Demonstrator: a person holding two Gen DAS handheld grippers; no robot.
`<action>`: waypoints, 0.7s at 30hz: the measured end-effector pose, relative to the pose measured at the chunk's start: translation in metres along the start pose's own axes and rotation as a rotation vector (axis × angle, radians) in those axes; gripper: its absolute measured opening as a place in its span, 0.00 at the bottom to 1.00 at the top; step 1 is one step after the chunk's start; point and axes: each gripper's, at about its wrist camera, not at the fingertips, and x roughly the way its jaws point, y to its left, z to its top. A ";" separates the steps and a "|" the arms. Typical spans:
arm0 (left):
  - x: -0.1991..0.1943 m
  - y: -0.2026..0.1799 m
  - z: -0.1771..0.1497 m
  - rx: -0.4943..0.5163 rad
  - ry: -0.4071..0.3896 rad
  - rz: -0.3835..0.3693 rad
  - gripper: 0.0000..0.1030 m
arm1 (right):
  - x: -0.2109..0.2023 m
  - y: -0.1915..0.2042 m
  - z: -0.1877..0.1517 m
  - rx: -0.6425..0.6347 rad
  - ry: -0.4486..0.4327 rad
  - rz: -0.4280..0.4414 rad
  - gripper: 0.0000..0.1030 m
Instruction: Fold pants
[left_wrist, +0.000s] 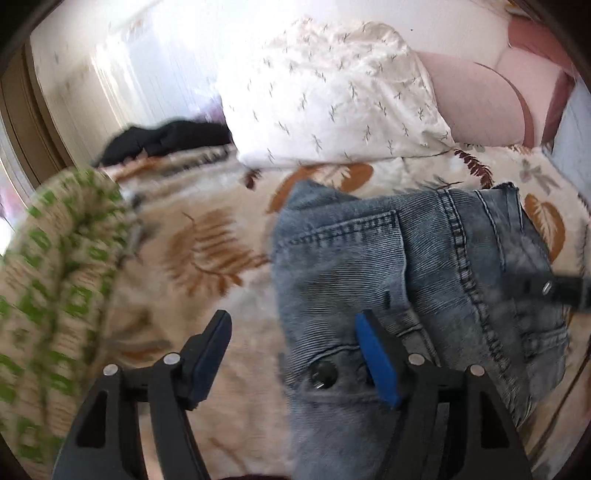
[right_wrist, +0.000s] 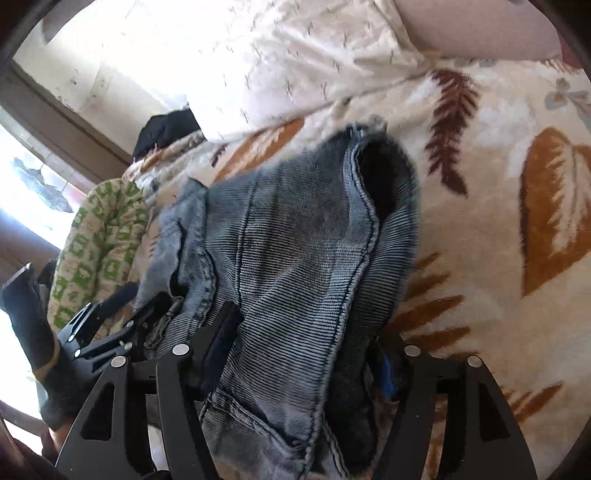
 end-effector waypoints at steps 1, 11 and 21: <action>-0.006 0.002 0.001 0.011 -0.011 0.026 0.70 | -0.005 0.002 0.001 -0.012 -0.014 -0.006 0.64; -0.055 0.028 0.024 0.012 -0.138 0.129 0.92 | -0.071 0.029 0.007 -0.137 -0.289 -0.024 0.64; 0.010 0.032 0.055 0.031 -0.064 0.180 0.92 | -0.047 0.033 0.025 -0.183 -0.269 0.072 0.45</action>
